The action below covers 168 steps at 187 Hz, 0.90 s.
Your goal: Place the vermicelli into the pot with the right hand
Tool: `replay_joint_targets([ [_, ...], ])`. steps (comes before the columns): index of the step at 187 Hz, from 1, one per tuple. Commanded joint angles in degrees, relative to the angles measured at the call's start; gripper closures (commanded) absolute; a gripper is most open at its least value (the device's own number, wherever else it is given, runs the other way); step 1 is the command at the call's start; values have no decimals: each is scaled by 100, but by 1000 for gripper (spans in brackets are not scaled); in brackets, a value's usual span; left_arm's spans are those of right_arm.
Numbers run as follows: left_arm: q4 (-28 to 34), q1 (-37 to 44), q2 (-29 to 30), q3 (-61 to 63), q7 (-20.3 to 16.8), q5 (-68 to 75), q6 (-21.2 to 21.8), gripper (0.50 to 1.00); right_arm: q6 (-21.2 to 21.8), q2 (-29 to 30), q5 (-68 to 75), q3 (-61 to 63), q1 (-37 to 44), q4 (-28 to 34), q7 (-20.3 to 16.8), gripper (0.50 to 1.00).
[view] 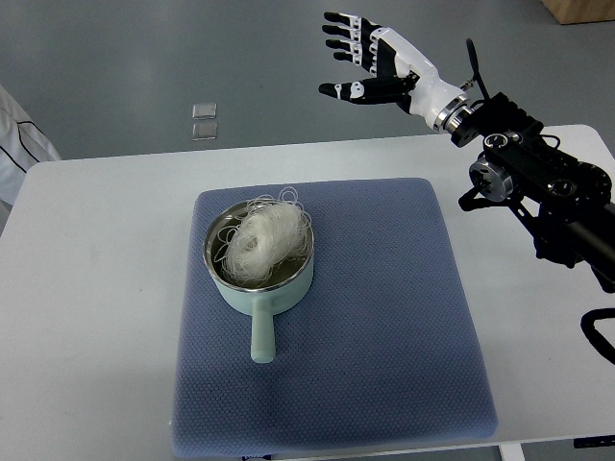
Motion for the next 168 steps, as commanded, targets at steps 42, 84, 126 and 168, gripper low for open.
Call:
replay_joint_targets([
  [42, 0, 0, 0, 0, -1, 0, 0, 500, -191, 1, 2246, 128, -564, -639, -26, 587],
  [84, 0, 0, 0, 0, -1, 0, 0, 500, -288, 80, 2835, -22, -643, -1184, -53, 583],
  [126, 0, 0, 0, 0, -1, 0, 0, 500, -305, 230, 2800, -180, -792, -1333, 9, 572],
  [168, 0, 0, 0, 0, -1, 0, 0, 500, -305, 265, 2809, -145, -950, -1342, 88, 572],
])
